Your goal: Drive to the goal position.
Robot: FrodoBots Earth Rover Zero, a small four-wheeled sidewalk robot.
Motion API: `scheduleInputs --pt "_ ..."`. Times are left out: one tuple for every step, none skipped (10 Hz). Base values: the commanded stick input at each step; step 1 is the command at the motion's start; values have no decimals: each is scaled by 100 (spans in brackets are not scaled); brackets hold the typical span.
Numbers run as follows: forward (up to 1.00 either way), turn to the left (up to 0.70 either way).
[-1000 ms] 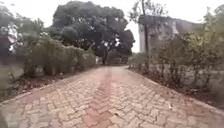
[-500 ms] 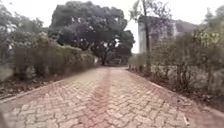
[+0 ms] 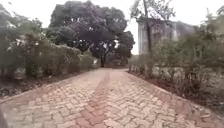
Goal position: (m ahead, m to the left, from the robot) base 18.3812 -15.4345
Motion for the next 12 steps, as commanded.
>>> scheduleInputs --pt "70 0" --pt "70 0" --pt "70 0" --pt "70 0" --pt "70 0" --pt "70 0" --pt "70 0" --pt "70 0" --pt "70 0" --pt "70 0" --pt "70 0" --pt "70 0"
